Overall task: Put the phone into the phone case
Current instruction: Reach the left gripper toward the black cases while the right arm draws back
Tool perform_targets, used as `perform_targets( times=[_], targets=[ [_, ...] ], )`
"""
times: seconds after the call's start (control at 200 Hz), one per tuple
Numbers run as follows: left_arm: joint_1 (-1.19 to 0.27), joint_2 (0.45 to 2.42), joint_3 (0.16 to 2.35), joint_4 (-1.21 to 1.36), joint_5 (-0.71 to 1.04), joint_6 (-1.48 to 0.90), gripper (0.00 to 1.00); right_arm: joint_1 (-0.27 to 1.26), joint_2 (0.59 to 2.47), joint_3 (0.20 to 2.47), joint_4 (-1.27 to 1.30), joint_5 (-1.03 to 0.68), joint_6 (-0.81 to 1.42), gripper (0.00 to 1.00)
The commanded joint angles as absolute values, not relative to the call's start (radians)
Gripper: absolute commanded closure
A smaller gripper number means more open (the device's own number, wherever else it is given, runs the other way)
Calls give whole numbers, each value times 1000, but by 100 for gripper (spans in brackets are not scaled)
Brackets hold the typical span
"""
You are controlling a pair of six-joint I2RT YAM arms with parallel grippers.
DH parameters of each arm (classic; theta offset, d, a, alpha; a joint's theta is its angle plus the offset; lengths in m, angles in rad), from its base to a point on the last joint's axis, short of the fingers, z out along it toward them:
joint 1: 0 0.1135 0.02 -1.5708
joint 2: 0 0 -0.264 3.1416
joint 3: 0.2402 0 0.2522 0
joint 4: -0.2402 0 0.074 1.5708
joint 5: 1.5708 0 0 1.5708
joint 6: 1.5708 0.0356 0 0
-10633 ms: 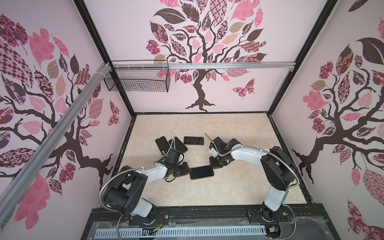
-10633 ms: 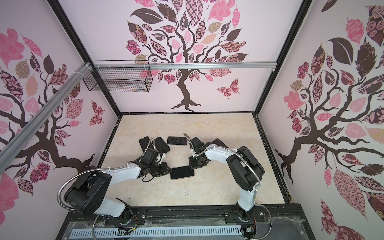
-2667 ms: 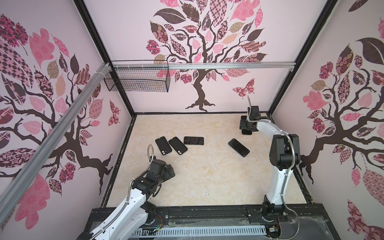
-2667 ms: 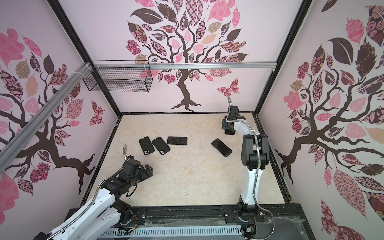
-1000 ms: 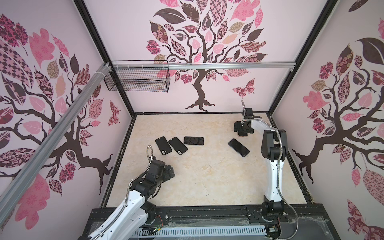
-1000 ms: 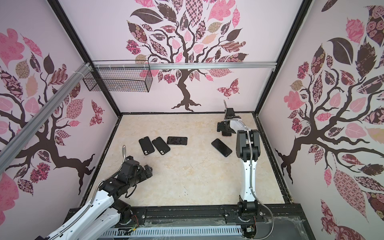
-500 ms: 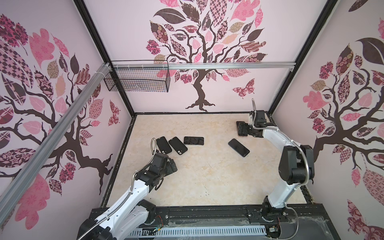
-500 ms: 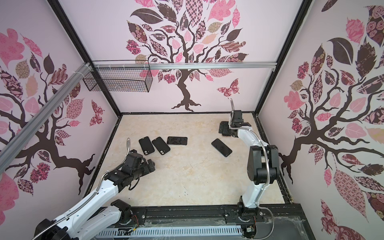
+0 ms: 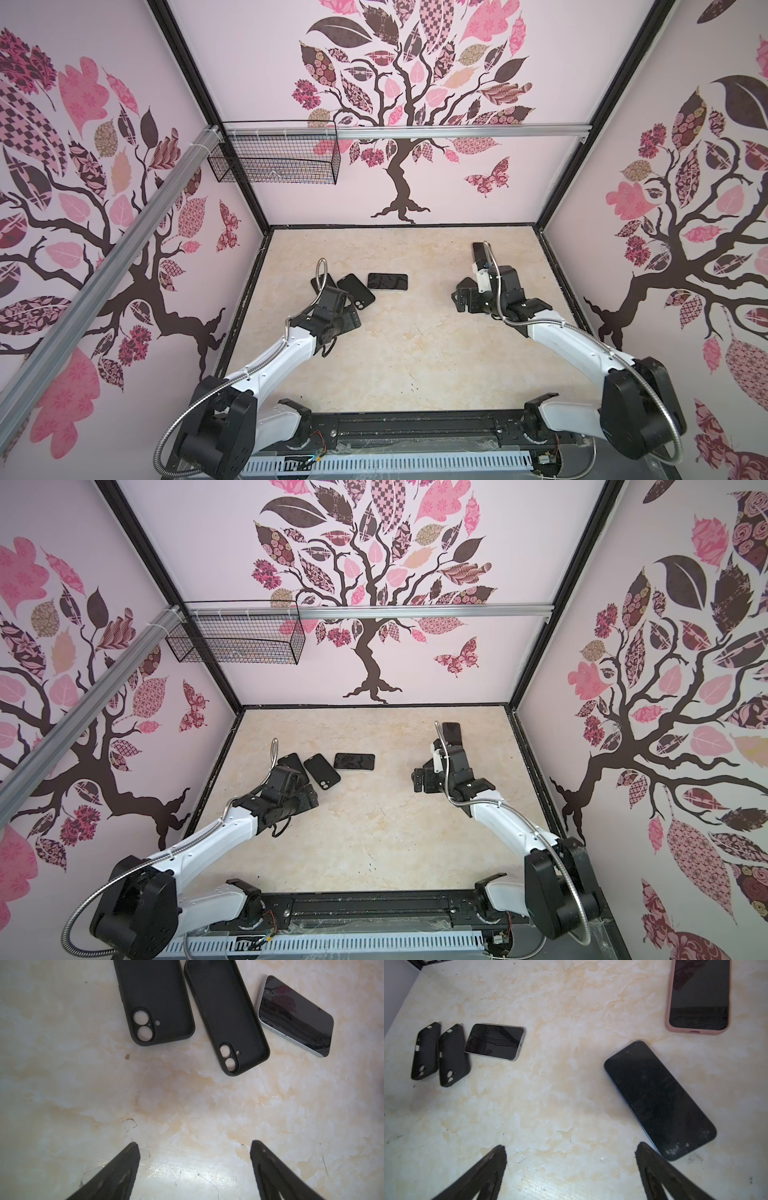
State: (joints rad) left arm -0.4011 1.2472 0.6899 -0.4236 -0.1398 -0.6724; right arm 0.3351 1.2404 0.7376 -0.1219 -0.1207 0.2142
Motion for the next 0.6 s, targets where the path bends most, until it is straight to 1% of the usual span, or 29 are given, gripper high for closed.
perform_targets(
  times=[0.0,0.11,0.315,0.525,0.595],
  targets=[
    [-394,1288,761,-374,-151,-659,16,348,1164,711,-66,-148,220,0],
    [-393,1337,790,-342,-155,-675,20,348,1128,682,-52,-176,219,0],
    [-393,1474,868,-337,-171,-672,33,350,1123,670,-54,-203,216,0],
    [-393,1570,909,-340,-229,-664,37,349,1118,656,-52,-215,216,0],
    [-393,1596,920,-335,-234,-663,40,350,1117,655,-52,-220,214,0]
  ],
)
